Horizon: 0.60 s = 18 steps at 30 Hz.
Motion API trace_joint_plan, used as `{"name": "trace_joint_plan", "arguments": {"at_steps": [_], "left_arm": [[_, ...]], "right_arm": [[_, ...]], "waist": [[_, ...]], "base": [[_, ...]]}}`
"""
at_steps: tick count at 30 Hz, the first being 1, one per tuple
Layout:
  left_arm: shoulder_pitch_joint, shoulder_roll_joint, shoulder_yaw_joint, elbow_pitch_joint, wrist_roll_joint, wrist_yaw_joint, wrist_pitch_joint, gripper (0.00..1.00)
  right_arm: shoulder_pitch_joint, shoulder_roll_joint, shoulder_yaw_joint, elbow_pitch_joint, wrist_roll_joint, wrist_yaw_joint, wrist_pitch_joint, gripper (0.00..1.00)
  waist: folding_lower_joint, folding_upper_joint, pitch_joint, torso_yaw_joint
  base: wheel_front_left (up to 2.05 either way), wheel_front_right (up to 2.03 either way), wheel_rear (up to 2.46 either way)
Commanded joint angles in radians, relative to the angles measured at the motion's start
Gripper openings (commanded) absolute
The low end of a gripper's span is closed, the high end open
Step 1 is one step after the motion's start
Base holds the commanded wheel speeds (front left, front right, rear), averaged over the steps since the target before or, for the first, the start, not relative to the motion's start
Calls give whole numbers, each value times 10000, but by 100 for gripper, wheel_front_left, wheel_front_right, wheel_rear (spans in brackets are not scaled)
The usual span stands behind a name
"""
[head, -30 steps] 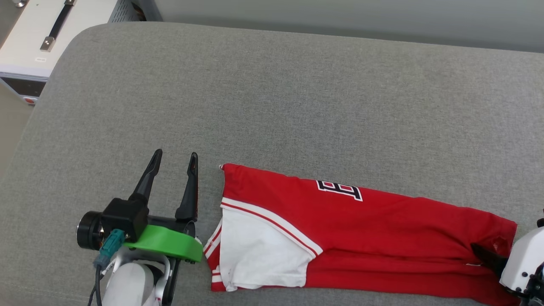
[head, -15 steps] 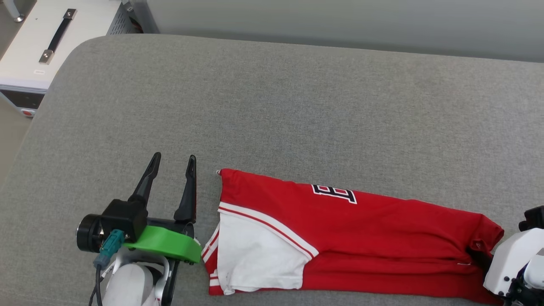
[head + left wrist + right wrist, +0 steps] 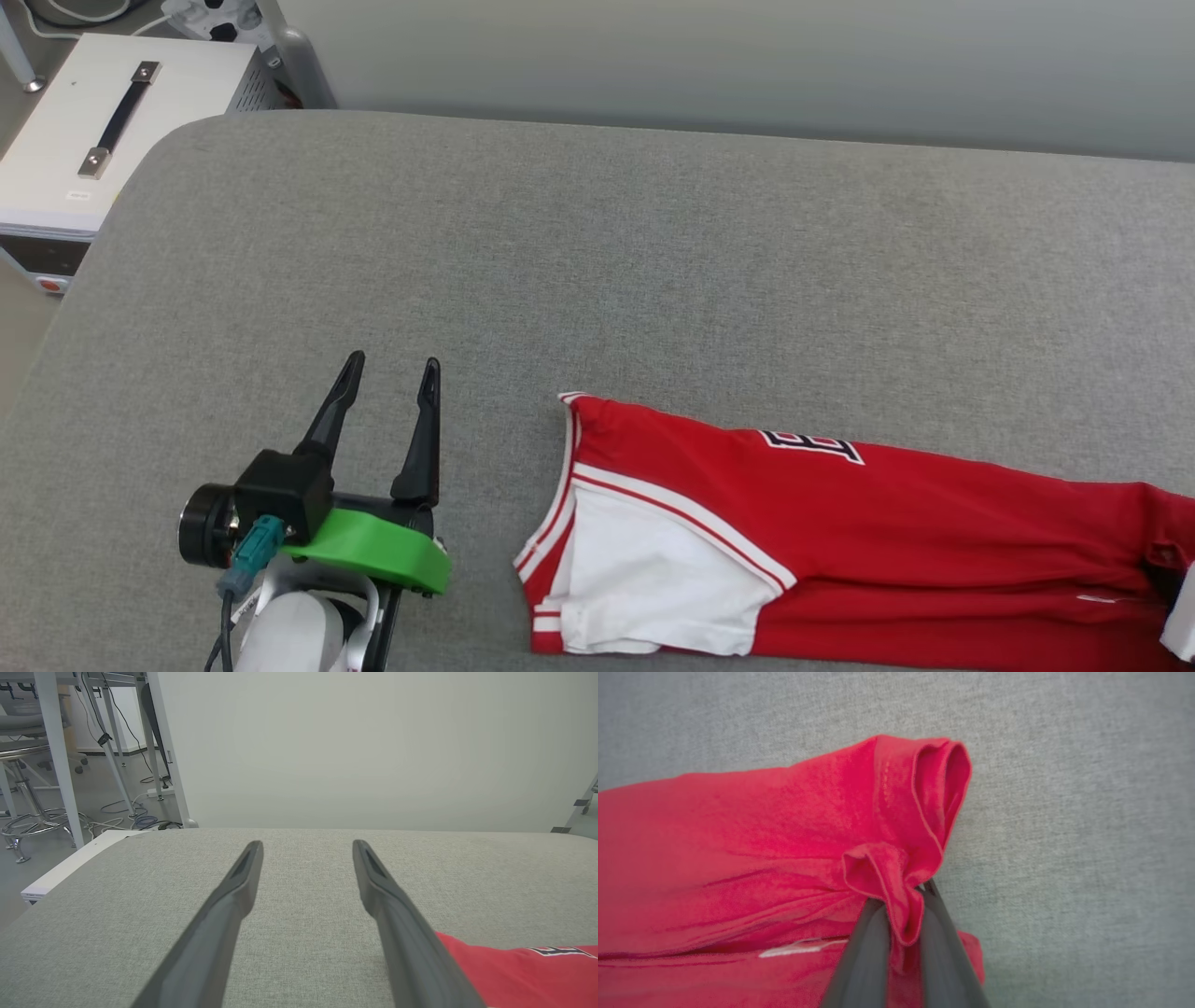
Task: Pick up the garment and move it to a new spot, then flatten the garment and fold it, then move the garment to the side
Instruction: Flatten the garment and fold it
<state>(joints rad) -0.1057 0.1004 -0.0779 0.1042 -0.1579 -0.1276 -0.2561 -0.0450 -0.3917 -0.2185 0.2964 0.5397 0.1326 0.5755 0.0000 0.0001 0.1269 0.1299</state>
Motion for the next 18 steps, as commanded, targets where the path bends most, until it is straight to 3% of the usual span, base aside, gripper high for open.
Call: {"name": "trace_joint_plan", "arguments": {"at_steps": [1, 9, 18], "left_arm": [[115, 40, 0, 18, -2, -29, -57, 100], [381, -7, 23, 133, -61, -30, -57, 100], [735, -73, -53, 216, -145, -30, -57, 100]], "right_arm": [[46, -198, -154, 161, -141, -19, -107, 0], [295, -334, -306, 27, -92, -19, -175, 0], [1092, 279, 183, -1607, 297, -19, 479, 0]], "waist": [[0, -1, -49, -28], [0, -1, -511, -122], [0, -1, -1036, -153]], "base": [[0, 0, 0], [0, 0, 0], [0, 0, 0]]}}
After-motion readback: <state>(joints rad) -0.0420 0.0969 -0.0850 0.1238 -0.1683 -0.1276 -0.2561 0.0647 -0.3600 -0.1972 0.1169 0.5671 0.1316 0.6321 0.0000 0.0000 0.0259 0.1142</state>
